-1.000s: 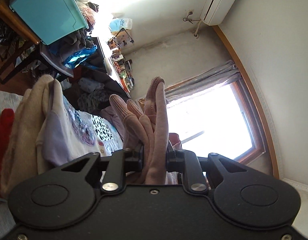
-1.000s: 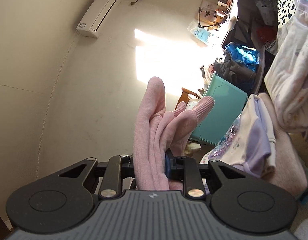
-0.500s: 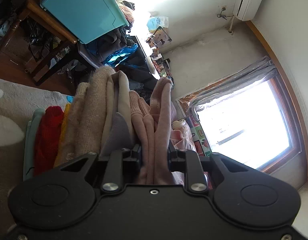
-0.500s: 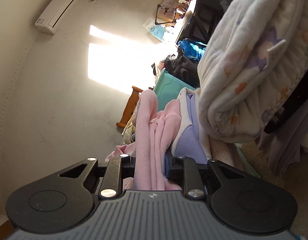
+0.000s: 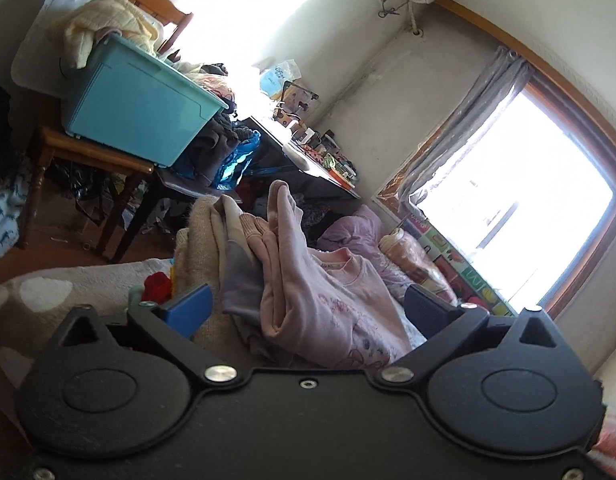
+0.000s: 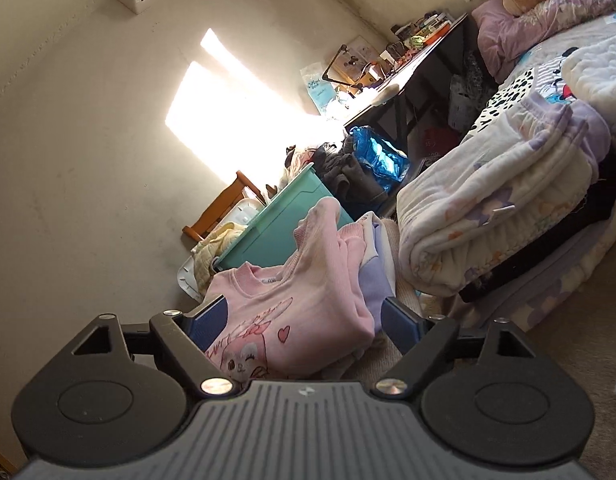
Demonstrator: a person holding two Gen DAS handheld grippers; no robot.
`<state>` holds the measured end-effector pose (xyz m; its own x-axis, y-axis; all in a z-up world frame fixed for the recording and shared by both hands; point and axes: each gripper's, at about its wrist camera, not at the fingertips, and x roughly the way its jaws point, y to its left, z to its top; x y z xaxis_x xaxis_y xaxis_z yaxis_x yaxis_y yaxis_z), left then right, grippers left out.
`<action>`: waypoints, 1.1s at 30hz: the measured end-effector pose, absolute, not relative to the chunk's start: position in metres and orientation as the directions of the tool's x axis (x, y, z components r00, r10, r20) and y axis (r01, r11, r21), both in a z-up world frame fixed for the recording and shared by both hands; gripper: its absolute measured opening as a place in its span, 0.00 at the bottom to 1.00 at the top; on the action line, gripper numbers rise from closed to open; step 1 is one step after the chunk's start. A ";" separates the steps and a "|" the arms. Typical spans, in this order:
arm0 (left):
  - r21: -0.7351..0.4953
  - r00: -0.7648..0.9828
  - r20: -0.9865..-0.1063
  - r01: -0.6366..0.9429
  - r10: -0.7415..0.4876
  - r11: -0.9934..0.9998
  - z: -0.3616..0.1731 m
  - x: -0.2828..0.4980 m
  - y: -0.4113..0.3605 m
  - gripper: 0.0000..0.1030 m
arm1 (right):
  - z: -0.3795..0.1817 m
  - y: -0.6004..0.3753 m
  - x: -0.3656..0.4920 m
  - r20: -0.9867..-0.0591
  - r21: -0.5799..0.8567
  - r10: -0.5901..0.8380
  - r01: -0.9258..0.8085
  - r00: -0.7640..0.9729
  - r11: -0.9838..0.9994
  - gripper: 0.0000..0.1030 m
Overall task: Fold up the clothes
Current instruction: 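Lower the sweatshirt onto the clothes stack and open both grippers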
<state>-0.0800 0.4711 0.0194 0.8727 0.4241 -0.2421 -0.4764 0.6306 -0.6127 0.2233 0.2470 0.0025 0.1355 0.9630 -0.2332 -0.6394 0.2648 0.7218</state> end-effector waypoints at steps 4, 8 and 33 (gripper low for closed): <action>-0.435 0.826 -0.313 -0.564 0.470 0.702 0.031 -0.082 0.436 1.00 | 0.019 0.223 0.199 -0.291 0.686 0.944 -0.655 0.153 0.318 1.00; -0.313 0.770 -0.369 -0.630 0.521 0.710 0.044 -0.083 0.406 1.00 | 0.036 0.198 0.174 -0.302 0.656 0.939 -0.678 0.166 0.331 1.00; -0.086 0.678 -0.372 -0.705 0.633 0.704 0.093 -0.122 0.287 1.00 | 0.089 0.132 0.042 -0.474 0.166 0.768 -0.813 0.431 0.559 1.00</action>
<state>-0.1222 0.2868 0.0934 0.6785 0.6334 -0.3722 -0.7047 0.7043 -0.0859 0.0421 0.1319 0.0887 0.4309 0.7678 -0.4741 -0.8128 0.5585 0.1658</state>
